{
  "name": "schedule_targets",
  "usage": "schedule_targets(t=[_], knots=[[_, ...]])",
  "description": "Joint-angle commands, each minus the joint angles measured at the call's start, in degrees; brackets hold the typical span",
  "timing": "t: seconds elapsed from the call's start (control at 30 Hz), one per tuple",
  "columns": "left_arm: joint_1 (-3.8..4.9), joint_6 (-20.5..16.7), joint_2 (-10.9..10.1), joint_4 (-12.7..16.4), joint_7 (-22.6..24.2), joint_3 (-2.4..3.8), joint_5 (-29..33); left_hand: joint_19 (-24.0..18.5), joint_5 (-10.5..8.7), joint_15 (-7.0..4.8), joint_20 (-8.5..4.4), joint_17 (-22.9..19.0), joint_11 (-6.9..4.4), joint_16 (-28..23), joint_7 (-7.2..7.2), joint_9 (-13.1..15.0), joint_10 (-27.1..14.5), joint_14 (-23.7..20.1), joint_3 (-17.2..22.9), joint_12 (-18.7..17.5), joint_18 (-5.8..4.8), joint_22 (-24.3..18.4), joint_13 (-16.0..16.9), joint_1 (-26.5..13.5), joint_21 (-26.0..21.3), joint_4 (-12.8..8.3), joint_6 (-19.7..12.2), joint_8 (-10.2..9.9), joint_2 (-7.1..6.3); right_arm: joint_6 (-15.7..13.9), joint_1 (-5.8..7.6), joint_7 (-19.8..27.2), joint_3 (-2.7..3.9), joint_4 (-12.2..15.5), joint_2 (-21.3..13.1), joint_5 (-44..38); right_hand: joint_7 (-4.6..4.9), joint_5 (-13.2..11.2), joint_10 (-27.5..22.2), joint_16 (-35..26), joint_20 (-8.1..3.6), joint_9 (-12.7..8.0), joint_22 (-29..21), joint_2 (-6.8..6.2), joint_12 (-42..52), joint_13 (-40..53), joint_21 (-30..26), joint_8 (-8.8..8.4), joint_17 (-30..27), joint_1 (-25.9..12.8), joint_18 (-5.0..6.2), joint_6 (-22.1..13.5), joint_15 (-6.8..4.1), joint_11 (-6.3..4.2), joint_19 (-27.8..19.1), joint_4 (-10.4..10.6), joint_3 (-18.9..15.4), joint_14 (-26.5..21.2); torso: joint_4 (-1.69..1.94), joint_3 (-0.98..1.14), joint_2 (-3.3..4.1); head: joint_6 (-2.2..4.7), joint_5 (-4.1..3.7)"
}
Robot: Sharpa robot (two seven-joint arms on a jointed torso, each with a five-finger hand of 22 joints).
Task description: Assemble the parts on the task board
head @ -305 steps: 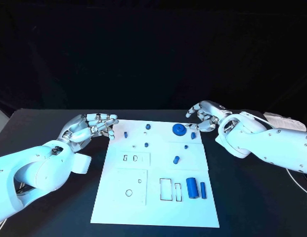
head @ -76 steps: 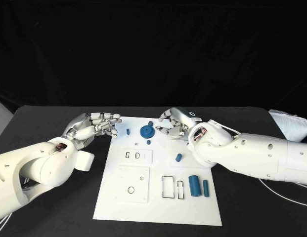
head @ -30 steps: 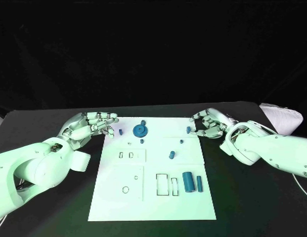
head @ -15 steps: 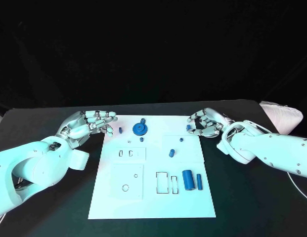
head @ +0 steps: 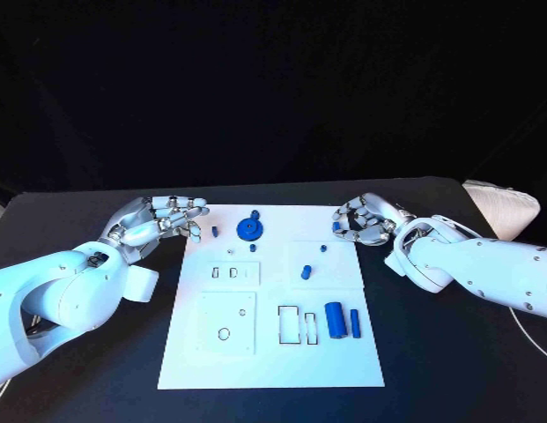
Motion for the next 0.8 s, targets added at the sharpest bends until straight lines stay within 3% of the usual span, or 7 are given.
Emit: schedule_targets(t=[0.03,0.6,0.8], knots=[[0.02,0.8,0.0,0.1,0.4,0.04,-0.2,-0.2,-0.15,0.09,0.0,-0.1,-0.01,0.3,0.02,-0.1,-0.5,-0.3,-0.1,-0.1,0.78,0.1,-0.1,0.1,0.1,-0.2,-0.5,-0.3,0.11,0.7,-0.1,-0.1,0.0,-0.1,0.2,-0.1,-0.09,0.3,6.1,0.3,-0.34,0.1,15.1,0.49,0.3,15.1,0.3,0.22,14.2,-0.1,-0.82,0.5,-0.46,-0.36,6.0,-0.1,0.4,5.7,-0.05,0.03,0.05,0.05,0.04],[0.02,0.7,0.0,0.1,0.3,0.04,-0.2,-0.3,-0.15,0.1,0.02,-0.1,0.01,0.3,0.04,-0.1,-0.6,-0.4,0.0,-0.2,0.79,0.1,-0.1,0.1,0.3,-0.3,-0.6,-0.3,0.14,1.7,-0.33,-0.8,0.0,-0.3,0.6,-0.4,-0.77,-0.8,6.1,0.3,-0.94,0.2,15.1,1.1,0.3,15.1,0.3,1.12,14.3,-0.3,-0.82,2.5,-1.09,-0.95,6.0,-0.7,2.9,5.8,-0.01,0.04,0.03,-0.14,0.0],[0.02,0.6,0.0,0.1,0.3,0.04,-0.2,-0.3,-0.15,0.1,0.02,-0.1,0.01,0.3,0.04,-0.1,-0.6,-0.4,0.0,-0.2,0.79,0.1,-0.1,0.1,0.3,-0.3,-0.6,-0.3,0.14,0.4,-0.42,-1.6,0.0,-0.3,0.7,-0.8,-1.31,-1.1,6.1,0.3,-1.31,0.5,15.1,1.43,0.3,15.1,0.3,1.93,14.3,-0.6,-0.82,3.8,-1.5,-1.43,6.0,-0.9,3.9,5.8,-0.09,0.04,0.0,-0.18,0.07]])
